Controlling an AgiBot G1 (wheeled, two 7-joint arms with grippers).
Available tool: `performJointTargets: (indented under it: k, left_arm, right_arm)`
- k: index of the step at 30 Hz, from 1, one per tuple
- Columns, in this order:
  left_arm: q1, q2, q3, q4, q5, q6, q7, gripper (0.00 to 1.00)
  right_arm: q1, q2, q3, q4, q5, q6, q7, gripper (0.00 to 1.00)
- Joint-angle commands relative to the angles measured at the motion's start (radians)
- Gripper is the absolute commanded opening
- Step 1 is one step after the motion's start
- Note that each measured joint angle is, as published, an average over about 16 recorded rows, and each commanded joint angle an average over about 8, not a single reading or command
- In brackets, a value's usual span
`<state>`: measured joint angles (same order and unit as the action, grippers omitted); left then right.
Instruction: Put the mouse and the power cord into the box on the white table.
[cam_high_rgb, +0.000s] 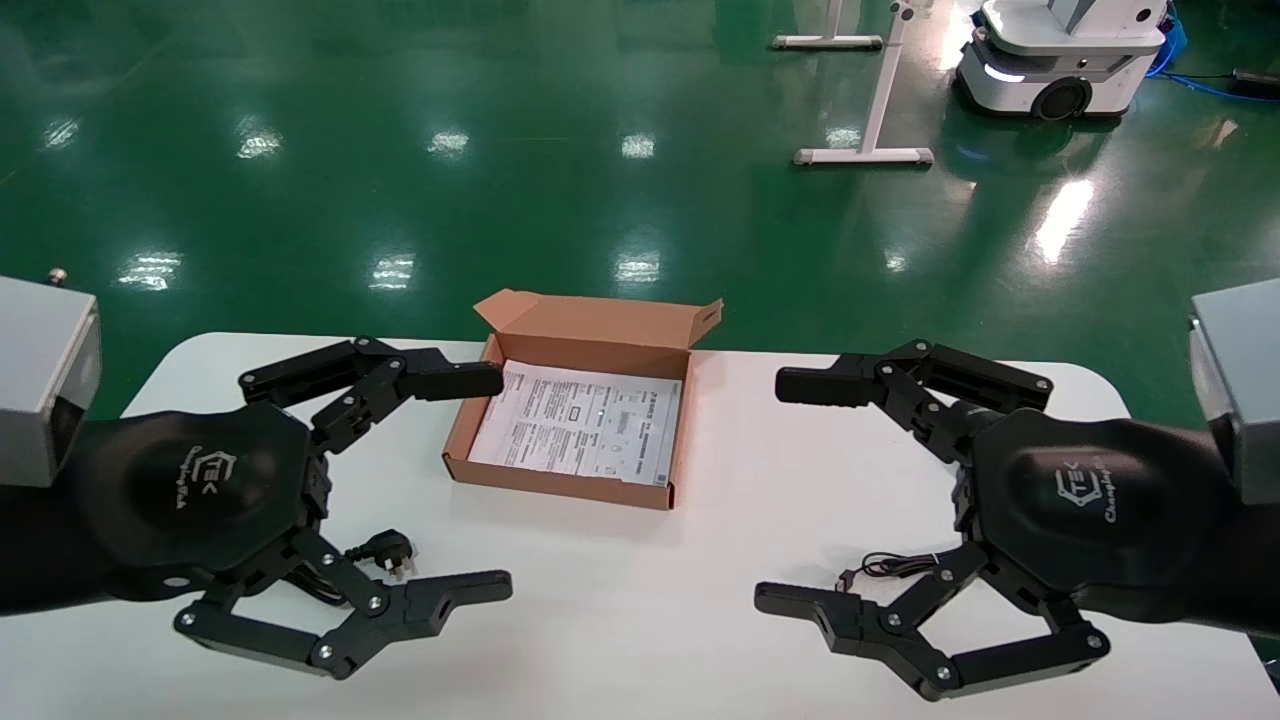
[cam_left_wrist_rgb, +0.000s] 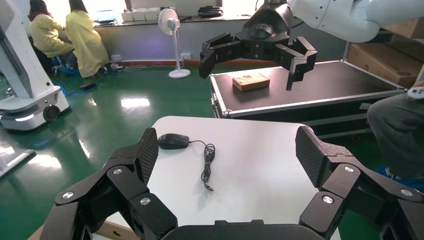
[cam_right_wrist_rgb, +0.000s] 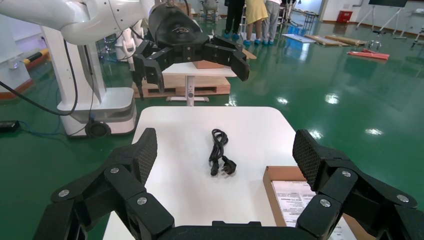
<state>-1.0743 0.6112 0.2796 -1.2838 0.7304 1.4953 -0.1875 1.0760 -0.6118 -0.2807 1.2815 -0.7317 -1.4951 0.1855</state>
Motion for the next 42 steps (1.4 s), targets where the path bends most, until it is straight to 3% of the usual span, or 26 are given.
performJointTargets:
  k: [1,30,36,42]
  left_arm:
    - [0.000,0.000,0.000,0.000,0.000,0.000,0.000,1.00]
    - [-0.009,-0.003,0.009,-0.003,0.016,0.014,0.003,1.00]
    - [-0.095,-0.029,0.108,-0.015,0.131,0.085,0.010,1.00]
    - [-0.216,-0.059,0.258,0.010,0.292,0.094,0.063,1.00]
  right_arm:
    - [0.000,0.000,0.000,0.000,0.000,0.000,0.000,1.00]
    - [0.000,0.000,-0.001,-0.001,-0.005,-0.002,-0.006,1.00]
    - [0.022,-0.005,-0.014,-0.034,-0.064,-0.033,-0.081,1.00]
    - [0.082,-0.013,-0.074,-0.148,-0.197,-0.083,-0.260,1.00]
